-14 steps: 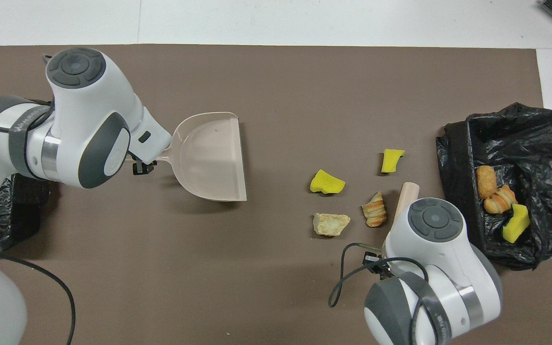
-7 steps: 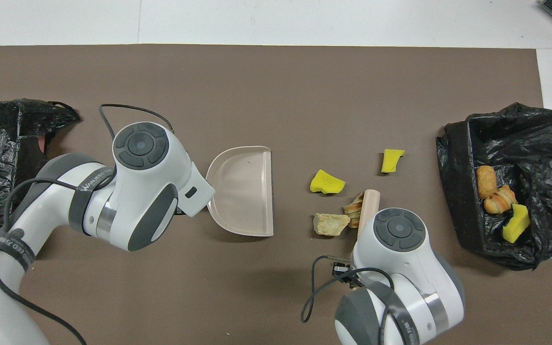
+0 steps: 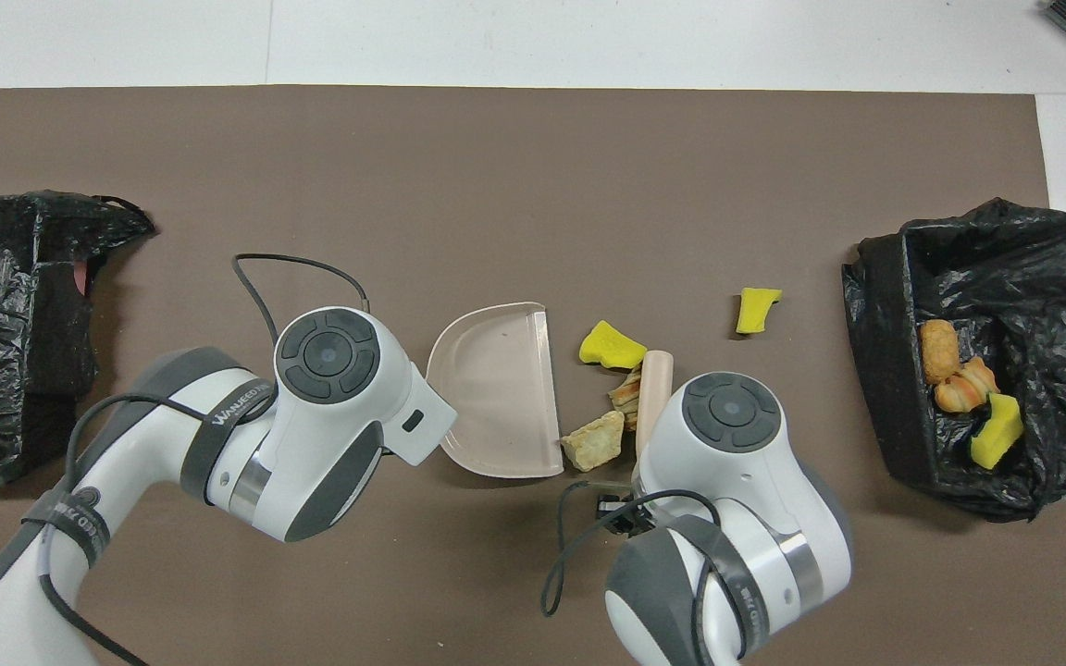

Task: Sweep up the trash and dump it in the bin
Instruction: 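Hold the dustpan by the trash while the right gripper brushes pieces toward it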

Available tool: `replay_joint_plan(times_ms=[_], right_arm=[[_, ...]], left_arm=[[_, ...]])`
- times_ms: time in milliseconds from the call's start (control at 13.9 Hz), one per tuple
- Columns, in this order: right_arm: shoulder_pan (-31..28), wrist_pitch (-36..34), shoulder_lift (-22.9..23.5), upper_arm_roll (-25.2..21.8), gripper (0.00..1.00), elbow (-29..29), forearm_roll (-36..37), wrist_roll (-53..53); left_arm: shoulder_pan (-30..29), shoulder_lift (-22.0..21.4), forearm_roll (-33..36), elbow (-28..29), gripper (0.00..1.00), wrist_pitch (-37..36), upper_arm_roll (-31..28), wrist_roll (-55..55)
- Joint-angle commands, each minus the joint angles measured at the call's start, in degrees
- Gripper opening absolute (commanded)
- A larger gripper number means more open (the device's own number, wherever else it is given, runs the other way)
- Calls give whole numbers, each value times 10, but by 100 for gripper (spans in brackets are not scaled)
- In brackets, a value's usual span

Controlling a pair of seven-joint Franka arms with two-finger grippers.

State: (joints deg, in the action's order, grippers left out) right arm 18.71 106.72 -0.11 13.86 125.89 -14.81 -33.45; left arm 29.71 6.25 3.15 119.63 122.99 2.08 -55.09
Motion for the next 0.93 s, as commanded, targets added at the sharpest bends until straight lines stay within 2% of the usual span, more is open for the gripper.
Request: replay_joint_plan(times_ms=[0, 287, 430, 717, 861], right_arm=[[25, -1, 27, 1, 0, -51, -31, 16], [37, -55, 75, 1, 0, -158, -30, 14], [37, -72, 88, 1, 0, -193, -23, 10], [54, -79, 101, 1, 0, -224, -15, 5], [59, -106, 101, 0, 0, -236, 20, 5]], left_arm=[[13, -17, 10, 25, 0, 16, -6, 8], [4, -16, 10, 30, 0, 36, -6, 6], [3, -17, 10, 33, 0, 43, -6, 5], [-2, -17, 9, 34, 0, 44, -6, 6], [-3, -17, 9, 34, 0, 43, -6, 8]])
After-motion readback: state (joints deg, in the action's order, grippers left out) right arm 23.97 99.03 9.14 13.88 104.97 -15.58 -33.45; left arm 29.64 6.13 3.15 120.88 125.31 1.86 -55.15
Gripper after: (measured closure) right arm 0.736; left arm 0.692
